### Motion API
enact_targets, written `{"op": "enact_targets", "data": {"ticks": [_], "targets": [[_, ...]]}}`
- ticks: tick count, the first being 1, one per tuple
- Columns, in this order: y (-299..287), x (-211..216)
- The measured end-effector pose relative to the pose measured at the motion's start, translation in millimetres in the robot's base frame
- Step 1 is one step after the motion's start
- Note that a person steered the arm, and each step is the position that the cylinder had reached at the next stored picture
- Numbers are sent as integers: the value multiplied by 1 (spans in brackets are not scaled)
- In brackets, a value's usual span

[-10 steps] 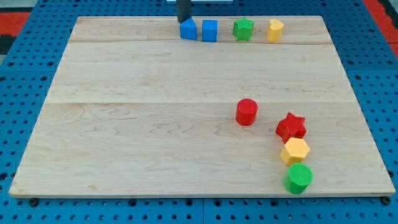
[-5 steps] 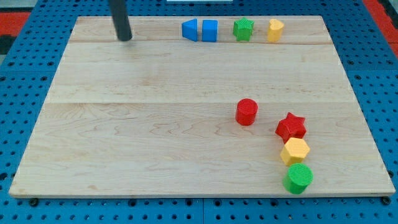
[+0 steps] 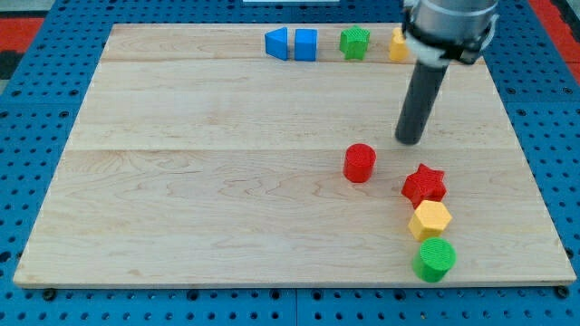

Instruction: Push red circle to the left side of blue triangle

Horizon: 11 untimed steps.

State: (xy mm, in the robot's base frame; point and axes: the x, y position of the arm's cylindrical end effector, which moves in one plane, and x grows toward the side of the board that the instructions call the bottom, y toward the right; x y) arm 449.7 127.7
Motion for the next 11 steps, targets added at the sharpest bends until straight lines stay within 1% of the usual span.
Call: {"op": "enact_targets", "data": {"ticks": [1, 2, 3, 4, 6, 7, 8, 10, 11], "targets": [[-45, 27], [-54, 46], [-91, 57], [-153, 60], [-260, 56], [-282, 55], [-283, 27], [-261, -24], [-244, -39]]}}
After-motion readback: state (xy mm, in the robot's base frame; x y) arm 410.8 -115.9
